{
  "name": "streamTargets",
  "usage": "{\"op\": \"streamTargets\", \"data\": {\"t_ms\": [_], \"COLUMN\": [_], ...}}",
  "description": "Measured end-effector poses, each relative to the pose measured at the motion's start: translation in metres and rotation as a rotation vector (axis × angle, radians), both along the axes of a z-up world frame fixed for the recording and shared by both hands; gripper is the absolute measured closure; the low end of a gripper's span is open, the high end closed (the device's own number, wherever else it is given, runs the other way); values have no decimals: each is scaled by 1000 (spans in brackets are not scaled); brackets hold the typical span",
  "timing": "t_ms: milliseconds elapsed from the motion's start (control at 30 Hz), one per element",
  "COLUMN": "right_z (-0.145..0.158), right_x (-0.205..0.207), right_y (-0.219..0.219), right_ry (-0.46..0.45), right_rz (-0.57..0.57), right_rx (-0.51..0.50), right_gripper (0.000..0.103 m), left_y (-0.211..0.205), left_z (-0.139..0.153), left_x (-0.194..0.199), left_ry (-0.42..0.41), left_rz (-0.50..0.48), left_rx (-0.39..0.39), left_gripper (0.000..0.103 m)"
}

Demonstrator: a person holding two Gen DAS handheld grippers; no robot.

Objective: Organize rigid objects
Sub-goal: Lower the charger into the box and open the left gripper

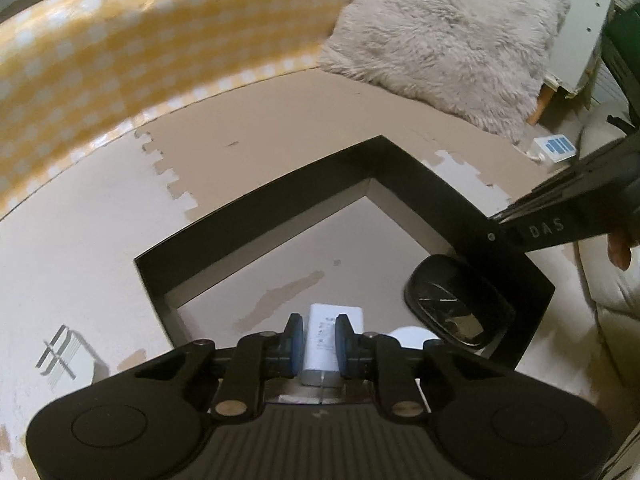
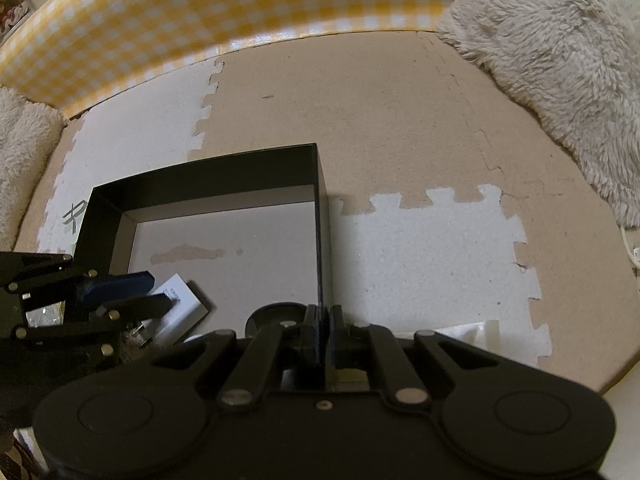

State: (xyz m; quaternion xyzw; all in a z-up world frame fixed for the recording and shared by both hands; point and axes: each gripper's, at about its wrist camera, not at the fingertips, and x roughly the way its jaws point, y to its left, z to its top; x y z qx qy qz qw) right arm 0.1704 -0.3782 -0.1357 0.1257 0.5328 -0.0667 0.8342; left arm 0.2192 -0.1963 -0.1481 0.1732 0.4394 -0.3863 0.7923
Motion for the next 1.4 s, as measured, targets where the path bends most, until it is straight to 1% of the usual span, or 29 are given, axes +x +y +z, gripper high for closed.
{"op": "streamTargets", "data": {"t_ms": [33, 100, 133, 167, 233, 300, 367, 400, 467, 533, 633, 767, 833, 900, 967, 1000, 1067, 1167, 1233, 1333, 1400], "right_z": [0, 0, 0, 0, 0, 0, 0, 0, 0, 0, -1, -2, -2, -1, -1, -1, -1, 0, -1, -1, -1], "right_x": [0, 0, 1, 1, 1, 0, 0, 0, 1, 1, 2, 2, 3, 2, 2, 1, 1, 0, 0, -1, -1], "right_y": [0, 0, 0, 0, 0, 0, -1, -1, 0, 0, 0, 1, 0, 1, 0, 0, -1, -1, -1, -1, -1], "right_ry": [0, 1, 2, 3, 4, 4, 4, 4, 3, 3, 4, 10, 10, 9, 6, 5, 3, 1, 2, 2, 4], "right_rz": [-1, 0, 1, 2, 3, 3, 2, 2, 4, 5, 6, 7, 7, 6, 4, 2, -2, -3, -4, 0, 3], "right_rx": [2, 2, 0, -1, -2, 0, 2, 2, 3, 3, 4, 3, 4, 4, 3, 3, 2, 4, 4, -2, -9], "right_gripper": [97, 97, 97, 97, 97, 97, 97, 97, 96, 95, 94, 94, 94, 94, 94, 95, 98, 98, 98, 98, 98], "left_y": [2, 5, 6, 7, 4, -1, -5, -5, -5, -4, -1, -2, -2, -1, 2, 4, 6, 8, 9, 12, 14], "left_z": [3, 9, 11, 13, 13, 10, 3, 0, -5, -5, -4, -4, -3, -1, 3, 5, 11, 20, 25, 32, 36], "left_x": [1, 4, 4, 3, -1, -5, -9, -10, -10, -8, -4, -6, -4, -4, -3, -3, -3, -3, -4, -5, -6], "left_ry": [8, 65, 82, 91, 99, 85, 78, 77, 65, 45, 40, 50, 68, 68, 59, 59, 48, 27, 22, 22, 14], "left_rz": [1, -14, -18, -24, -50, -72, -97, -102, -101, -81, -60, -89, -85, -75, -55, -49, -30, -5, 9, 31, 46], "left_rx": [1, -1, -6, -11, 5, 49, 101, 118, 127, 122, 89, 106, 96, 94, 83, 73, 58, 41, 26, 3, 1], "left_gripper": [83, 67, 51, 43, 44, 47, 62, 65, 75, 78, 78, 78, 77, 70, 52, 48, 29, 18, 13, 8, 4]}}
